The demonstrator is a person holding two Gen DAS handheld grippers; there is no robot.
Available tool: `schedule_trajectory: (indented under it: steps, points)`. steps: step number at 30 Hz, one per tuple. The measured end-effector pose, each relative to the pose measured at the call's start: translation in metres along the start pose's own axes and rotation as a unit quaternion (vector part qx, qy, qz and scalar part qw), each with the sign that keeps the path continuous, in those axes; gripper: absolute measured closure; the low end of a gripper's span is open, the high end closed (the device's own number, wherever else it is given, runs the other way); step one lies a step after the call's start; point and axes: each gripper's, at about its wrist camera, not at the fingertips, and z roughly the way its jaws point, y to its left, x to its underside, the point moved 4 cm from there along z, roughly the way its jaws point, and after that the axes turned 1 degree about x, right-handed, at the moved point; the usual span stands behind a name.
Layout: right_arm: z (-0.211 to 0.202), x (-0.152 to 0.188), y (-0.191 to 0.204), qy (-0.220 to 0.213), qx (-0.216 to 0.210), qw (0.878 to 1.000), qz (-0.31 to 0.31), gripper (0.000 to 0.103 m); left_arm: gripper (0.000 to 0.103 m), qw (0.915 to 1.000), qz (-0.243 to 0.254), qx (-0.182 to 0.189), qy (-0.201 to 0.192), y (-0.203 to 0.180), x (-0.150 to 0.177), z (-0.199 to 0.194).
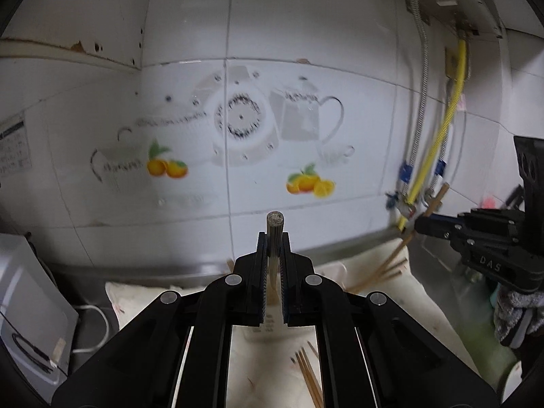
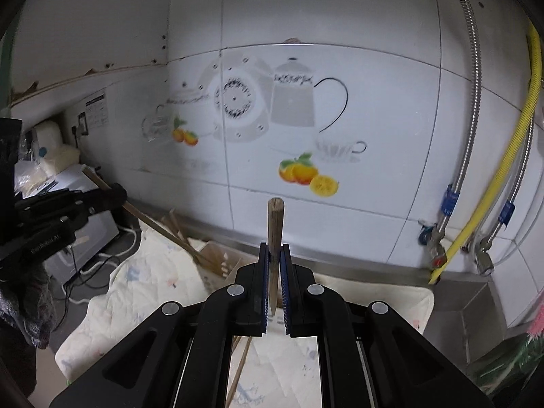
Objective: Organize utensils
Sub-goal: 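Lower both held chopsticks into the white holder and open both tools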
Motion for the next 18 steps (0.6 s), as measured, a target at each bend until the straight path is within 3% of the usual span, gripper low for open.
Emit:
schedule_trajectory:
  steps: [7, 18]
  points:
    - [0.029, -0.004, -0.005, 0.002, 0.006, 1.000, 0.013, 0.096, 0.098, 0.9996, -0.014, -0.014, 0.020, 0.015, 0.005, 0.032]
    - [0.082, 0.025, -0.006, 0.044, 0.002, 0.999, 0.028, 0.096, 0.097, 0.9965, -0.035, -0.015, 0.074, 0.034, 0.042, 0.073]
